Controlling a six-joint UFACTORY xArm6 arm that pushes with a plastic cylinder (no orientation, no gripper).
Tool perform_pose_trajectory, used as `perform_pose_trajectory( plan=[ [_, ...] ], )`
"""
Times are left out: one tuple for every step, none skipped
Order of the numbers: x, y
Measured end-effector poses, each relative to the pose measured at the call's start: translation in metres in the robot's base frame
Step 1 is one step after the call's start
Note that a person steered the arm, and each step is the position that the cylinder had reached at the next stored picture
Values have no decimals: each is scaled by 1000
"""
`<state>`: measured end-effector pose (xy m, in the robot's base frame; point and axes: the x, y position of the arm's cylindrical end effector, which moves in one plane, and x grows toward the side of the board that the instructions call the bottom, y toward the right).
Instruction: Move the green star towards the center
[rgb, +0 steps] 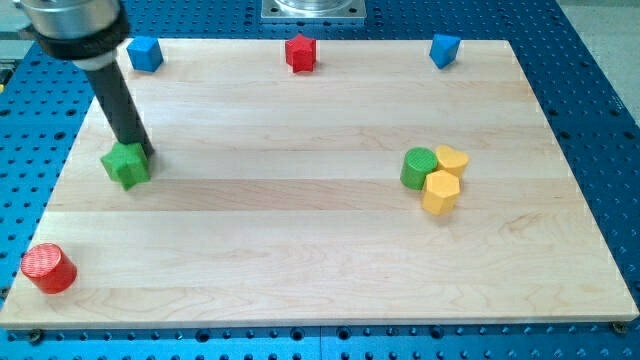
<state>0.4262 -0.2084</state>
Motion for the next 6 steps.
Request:
perform_pose_trajectory(
  plan=[
    [-10, -24],
    [10, -80],
    [39, 4],
    [39, 98],
    [36, 51],
    [20, 81]
  ],
)
